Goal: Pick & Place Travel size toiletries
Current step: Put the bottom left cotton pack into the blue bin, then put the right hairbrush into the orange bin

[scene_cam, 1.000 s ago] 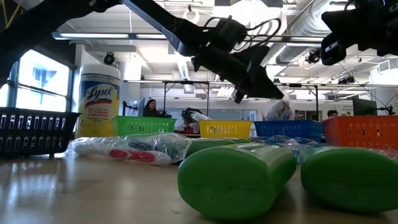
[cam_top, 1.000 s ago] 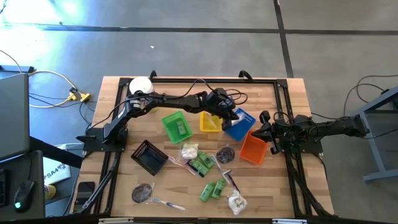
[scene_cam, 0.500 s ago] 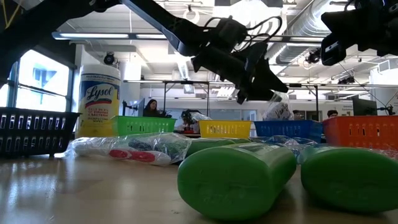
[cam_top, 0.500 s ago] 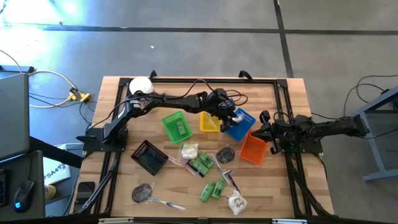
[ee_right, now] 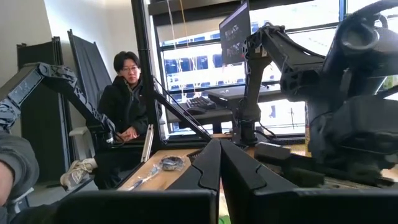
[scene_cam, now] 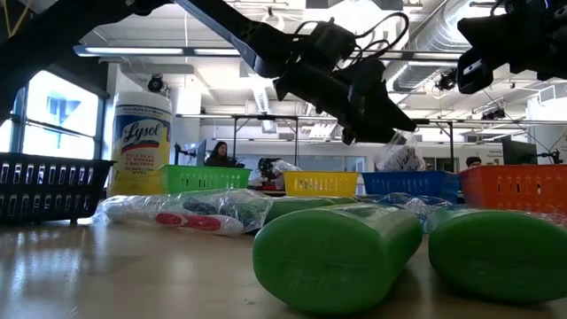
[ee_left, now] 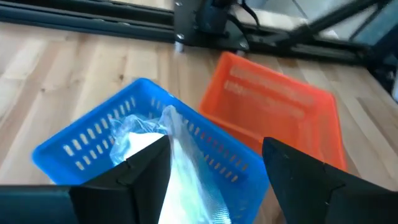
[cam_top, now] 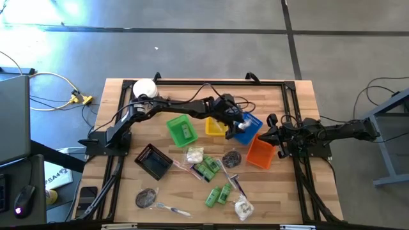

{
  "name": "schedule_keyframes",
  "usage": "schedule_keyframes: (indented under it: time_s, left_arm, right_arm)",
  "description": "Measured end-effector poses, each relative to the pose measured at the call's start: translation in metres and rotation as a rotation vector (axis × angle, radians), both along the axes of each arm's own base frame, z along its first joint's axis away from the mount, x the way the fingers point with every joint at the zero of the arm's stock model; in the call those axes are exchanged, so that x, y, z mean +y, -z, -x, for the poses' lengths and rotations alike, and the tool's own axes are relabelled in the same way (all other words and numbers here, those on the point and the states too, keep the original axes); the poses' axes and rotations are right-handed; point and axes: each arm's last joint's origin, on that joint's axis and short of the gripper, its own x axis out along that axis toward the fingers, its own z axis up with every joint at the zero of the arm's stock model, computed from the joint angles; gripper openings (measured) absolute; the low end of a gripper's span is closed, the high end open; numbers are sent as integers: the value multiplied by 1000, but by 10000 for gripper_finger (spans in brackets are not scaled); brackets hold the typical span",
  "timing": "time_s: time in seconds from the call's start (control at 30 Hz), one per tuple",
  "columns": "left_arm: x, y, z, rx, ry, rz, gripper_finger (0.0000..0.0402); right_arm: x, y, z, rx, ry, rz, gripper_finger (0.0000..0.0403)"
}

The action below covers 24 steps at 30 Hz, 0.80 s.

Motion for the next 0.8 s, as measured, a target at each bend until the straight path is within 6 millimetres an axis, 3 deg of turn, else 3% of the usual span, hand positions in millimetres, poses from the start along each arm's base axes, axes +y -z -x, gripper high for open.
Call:
schedule_keyframes:
  time_s: [0.23,0.43,0.53,0.8]
  left_arm:
    - [-21,7,0,55,65,-150,244]
    - [-44,-1,-5,91,-14,-480,244]
    - [-46,-15,-9,55,-19,-492,244]
    - [-44,-28,-7,129,-27,-462,244]
  right_arm:
    - [0,0,0,0,0,0,3]
    - [0,0,0,0,0,0,3]
    - [0,0,0,0,0,0,3]
    - [0,0,0,2,-6,-2,2]
